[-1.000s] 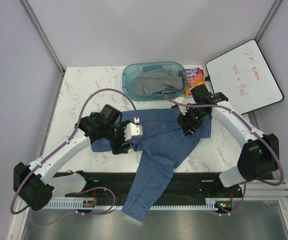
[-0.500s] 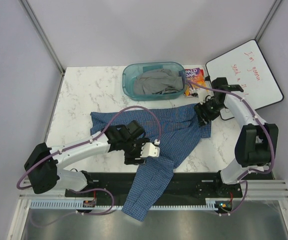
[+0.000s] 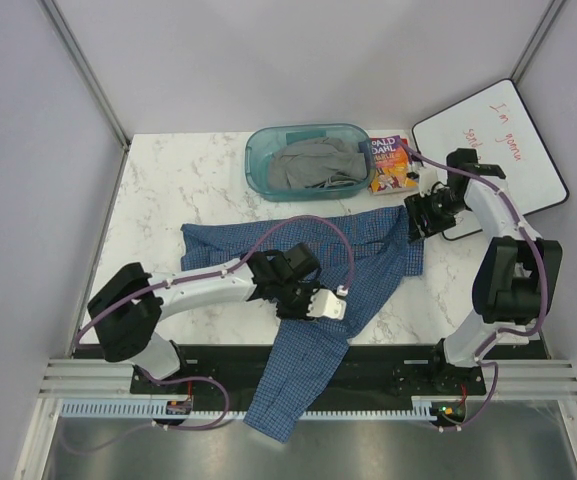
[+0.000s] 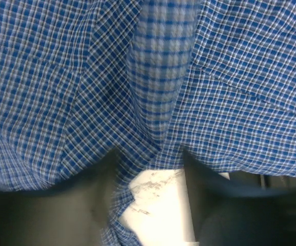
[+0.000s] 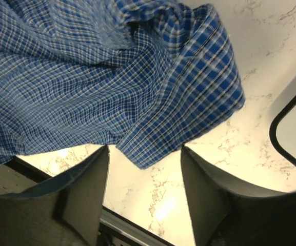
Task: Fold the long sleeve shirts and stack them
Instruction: Flatten the shirt out
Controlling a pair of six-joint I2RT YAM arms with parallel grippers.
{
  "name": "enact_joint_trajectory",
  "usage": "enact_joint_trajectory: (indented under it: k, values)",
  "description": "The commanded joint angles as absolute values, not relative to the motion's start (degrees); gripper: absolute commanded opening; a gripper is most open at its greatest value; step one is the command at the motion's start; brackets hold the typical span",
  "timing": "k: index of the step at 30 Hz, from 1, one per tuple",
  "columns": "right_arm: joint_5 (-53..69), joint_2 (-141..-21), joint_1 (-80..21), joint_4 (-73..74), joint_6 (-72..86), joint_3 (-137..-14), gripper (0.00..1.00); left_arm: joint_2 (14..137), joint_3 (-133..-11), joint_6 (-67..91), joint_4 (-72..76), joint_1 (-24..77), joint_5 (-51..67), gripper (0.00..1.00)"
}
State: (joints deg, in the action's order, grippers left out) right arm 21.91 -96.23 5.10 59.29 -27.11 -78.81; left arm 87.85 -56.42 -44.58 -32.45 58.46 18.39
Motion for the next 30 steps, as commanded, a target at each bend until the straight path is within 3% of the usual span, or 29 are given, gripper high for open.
enact_joint_trajectory:
  k: [1,2,3,4,9,14,20,21,22,24,25,26,28,30]
  values:
    - [22.2,-99.7,5.4,56.8,-23.6,-81.5,0.61,90.2,-60.9,-46.2,-31.1,60.9,19.7,0.36]
    - [22.6,-101.1,5.4,56.9,-23.3,-82.1,0.52,90.2,-62.0,-46.1,-32.3,62.3,19.6,0.28]
    - [22.9,-101.7,5.4,57.0,-23.1,-82.4,0.46,89.9,-62.7,-45.7,-33.0,62.7,19.3,0.09]
    - [23.1,-102.1,5.4,57.0,-23.0,-82.8,0.42,89.5,-63.5,-44.9,-33.7,62.9,19.8,0.04]
    - [23.2,-103.0,5.4,57.7,-22.6,-86.9,0.03,83.5,-73.4,-39.6,-42.3,64.6,26.3,0.02]
    - [23.7,-101.8,5.4,62.8,-23.7,-92.4,0.00,82.5,-83.0,-36.0,-48.3,75.5,30.1,0.02]
    - [19.0,-96.1,5.5,65.0,-29.1,-86.7,0.00,90.9,-91.9,-32.2,-48.1,85.3,31.2,0.02]
    - [17.4,-95.4,5.8,64.8,-29.4,-85.8,0.00,93.7,-93.2,-31.6,-48.3,85.3,29.9,0.06]
    - [17.0,-95.3,6.0,64.7,-29.8,-84.5,0.07,94.4,-94.6,-30.6,-48.8,84.9,28.1,0.09]
    - [16.5,-94.5,6.1,65.0,-31.3,-84.0,0.22,94.1,-94.0,-31.5,-51.4,83.2,29.9,0.40]
    - [17.1,-94.0,6.1,65.5,-31.6,-84.2,0.42,91.9,-91.5,-31.0,-52.6,79.7,31.7,0.63]
    - [17.7,-93.4,6.1,65.8,-32.1,-84.4,0.51,89.9,-89.8,-30.0,-52.5,77.3,34.9,0.85]
    - [19.8,-91.9,5.3,68.4,-33.4,-85.2,0.63,84.9,-84.3,-27.9,-52.8,69.0,36.2,0.86]
    - [20.4,-90.7,2.8,70.4,-34.7,-83.3,0.64,82.0,-80.1,-28.7,-53.8,63.1,34.1,0.85]
